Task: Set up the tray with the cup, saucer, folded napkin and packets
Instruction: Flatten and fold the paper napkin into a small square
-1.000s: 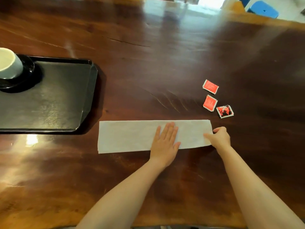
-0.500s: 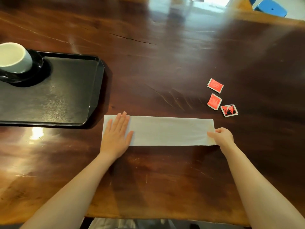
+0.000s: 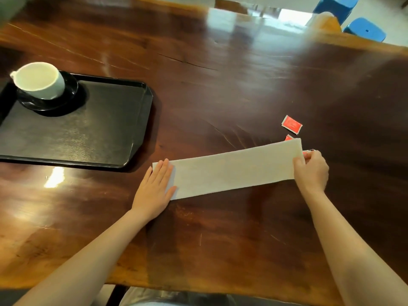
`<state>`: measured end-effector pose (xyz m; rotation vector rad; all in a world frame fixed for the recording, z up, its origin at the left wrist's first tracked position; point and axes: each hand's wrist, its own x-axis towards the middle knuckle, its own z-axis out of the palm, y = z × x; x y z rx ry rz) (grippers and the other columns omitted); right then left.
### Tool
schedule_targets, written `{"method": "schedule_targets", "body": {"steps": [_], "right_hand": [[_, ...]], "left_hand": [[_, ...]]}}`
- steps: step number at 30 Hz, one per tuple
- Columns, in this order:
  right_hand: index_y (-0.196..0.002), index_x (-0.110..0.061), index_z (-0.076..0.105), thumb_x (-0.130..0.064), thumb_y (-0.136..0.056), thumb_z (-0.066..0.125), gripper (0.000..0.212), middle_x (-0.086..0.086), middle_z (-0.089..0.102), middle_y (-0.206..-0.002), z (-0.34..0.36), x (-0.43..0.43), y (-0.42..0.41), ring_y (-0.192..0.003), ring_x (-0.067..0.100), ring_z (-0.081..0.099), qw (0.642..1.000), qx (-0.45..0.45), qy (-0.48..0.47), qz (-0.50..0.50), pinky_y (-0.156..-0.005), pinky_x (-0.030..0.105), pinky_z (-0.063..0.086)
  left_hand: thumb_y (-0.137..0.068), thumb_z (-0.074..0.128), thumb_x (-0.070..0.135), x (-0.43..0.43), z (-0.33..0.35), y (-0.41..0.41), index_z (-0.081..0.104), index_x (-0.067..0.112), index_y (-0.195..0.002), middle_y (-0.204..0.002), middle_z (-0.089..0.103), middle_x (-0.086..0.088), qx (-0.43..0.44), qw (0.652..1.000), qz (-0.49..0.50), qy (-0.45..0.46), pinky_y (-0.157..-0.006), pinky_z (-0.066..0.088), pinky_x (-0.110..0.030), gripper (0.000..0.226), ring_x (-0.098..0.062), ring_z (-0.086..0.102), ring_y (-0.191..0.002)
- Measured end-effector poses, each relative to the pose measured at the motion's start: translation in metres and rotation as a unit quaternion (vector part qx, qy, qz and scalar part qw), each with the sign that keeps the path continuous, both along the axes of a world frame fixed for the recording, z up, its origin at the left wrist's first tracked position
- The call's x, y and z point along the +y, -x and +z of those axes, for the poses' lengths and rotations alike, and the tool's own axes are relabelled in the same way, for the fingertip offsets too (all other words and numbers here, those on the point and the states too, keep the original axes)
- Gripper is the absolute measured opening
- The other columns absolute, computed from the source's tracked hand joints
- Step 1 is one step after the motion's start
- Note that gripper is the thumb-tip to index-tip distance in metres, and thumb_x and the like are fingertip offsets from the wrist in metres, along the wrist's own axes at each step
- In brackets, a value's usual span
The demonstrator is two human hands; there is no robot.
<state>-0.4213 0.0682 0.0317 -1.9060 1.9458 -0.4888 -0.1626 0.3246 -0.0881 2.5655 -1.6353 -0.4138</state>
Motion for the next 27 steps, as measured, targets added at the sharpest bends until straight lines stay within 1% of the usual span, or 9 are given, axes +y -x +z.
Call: {"method": "schedule_targets", "body": {"steps": [4,9,11,13,16,18,20,24,27], "right_hand": [[-0.090,-0.007,0.054,-0.019,-0.091,0.052,0.012,0.005,0.054,-0.085,0.018,0.019,-0.037,-0.075,0.020,0.052,0.995,0.003,0.035,0.091,-0.063,0.033,0.042],[-0.083,-0.012,0.047,-0.020,-0.089,0.052,0.011,0.003,0.054,-0.079,0.027,0.078,-0.101,-0.068,0.021,0.053,0.982,-0.027,-0.037,0.184,-0.054,0.027,0.037],[-0.079,-0.014,0.043,-0.018,-0.089,0.050,0.013,-0.001,0.049,-0.073,0.026,0.101,-0.123,-0.060,0.014,0.047,0.974,-0.033,-0.062,0.215,-0.049,0.023,0.031],[-0.076,-0.015,0.041,-0.018,-0.089,0.049,0.015,-0.004,0.044,-0.066,0.020,0.123,-0.144,-0.056,0.009,0.042,0.965,-0.041,-0.088,0.245,-0.046,0.020,0.025],[-0.080,-0.017,0.044,-0.021,-0.090,0.050,0.013,-0.003,0.051,-0.071,0.002,0.152,-0.169,-0.062,0.012,0.049,0.952,-0.033,-0.096,0.289,-0.051,0.020,0.034],[-0.092,-0.017,0.051,-0.026,-0.091,0.052,0.009,0.001,0.060,-0.085,-0.010,0.166,-0.181,-0.073,0.014,0.058,0.946,-0.002,-0.089,0.312,-0.061,0.022,0.048],[-0.105,-0.015,0.053,-0.028,-0.092,0.051,0.018,0.004,0.063,-0.099,-0.026,0.174,-0.189,-0.084,0.017,0.062,0.939,0.041,-0.077,0.334,-0.070,0.025,0.051],[-0.113,-0.015,0.050,-0.029,-0.093,0.050,0.025,0.007,0.063,-0.106,-0.051,0.180,-0.201,-0.090,0.021,0.063,0.926,0.112,-0.077,0.352,-0.078,0.034,0.056],[-0.113,-0.016,0.051,-0.030,-0.093,0.051,0.025,0.006,0.064,-0.105,-0.058,0.185,-0.205,-0.088,0.020,0.064,0.924,0.128,-0.081,0.351,-0.075,0.030,0.056]], "left_hand": [[-0.089,0.004,0.059,0.015,0.003,0.009,-0.005,0.020,-0.148,-0.157,-0.008,0.001,0.027,0.998,0.056,0.023,-0.118,0.001,-0.035,0.071,-0.017,-0.007,-0.145],[-0.097,0.030,0.044,0.019,0.009,0.011,0.004,0.020,-0.149,-0.157,-0.003,0.002,0.072,0.990,0.109,0.052,-0.117,-0.001,-0.032,0.063,-0.016,-0.003,-0.145],[-0.098,0.036,0.035,0.019,0.013,0.008,0.013,0.019,-0.149,-0.158,0.004,0.002,0.112,0.981,0.144,0.073,-0.118,0.005,-0.032,0.059,-0.016,0.004,-0.147],[-0.096,0.045,0.026,0.022,0.019,0.006,0.024,0.015,-0.148,-0.156,0.022,-0.003,0.140,0.967,0.182,0.113,-0.116,0.019,-0.033,0.057,-0.020,0.021,-0.144],[-0.091,0.055,0.012,0.026,0.027,0.007,0.041,0.014,-0.140,-0.134,0.054,-0.007,0.198,0.931,0.242,0.191,-0.100,0.038,-0.025,0.051,-0.017,0.050,-0.120],[-0.092,0.053,0.009,0.025,0.033,0.006,0.044,0.018,-0.138,-0.121,0.061,-0.002,0.291,0.869,0.335,0.219,-0.085,0.047,-0.019,0.048,-0.009,0.058,-0.102],[-0.092,0.054,0.007,0.022,0.036,0.002,0.046,0.018,-0.137,-0.115,0.063,0.000,0.374,0.800,0.409,0.229,-0.071,0.054,-0.019,0.047,-0.009,0.063,-0.093],[-0.086,0.061,0.003,0.019,0.035,-0.004,0.052,0.014,-0.131,-0.101,0.066,-0.002,0.404,0.784,0.421,0.215,-0.067,0.056,-0.020,0.047,-0.014,0.064,-0.090],[-0.084,0.063,0.001,0.018,0.033,-0.008,0.056,0.014,-0.127,-0.096,0.067,0.000,0.413,0.775,0.430,0.209,-0.069,0.057,-0.023,0.045,-0.013,0.065,-0.089]]}}
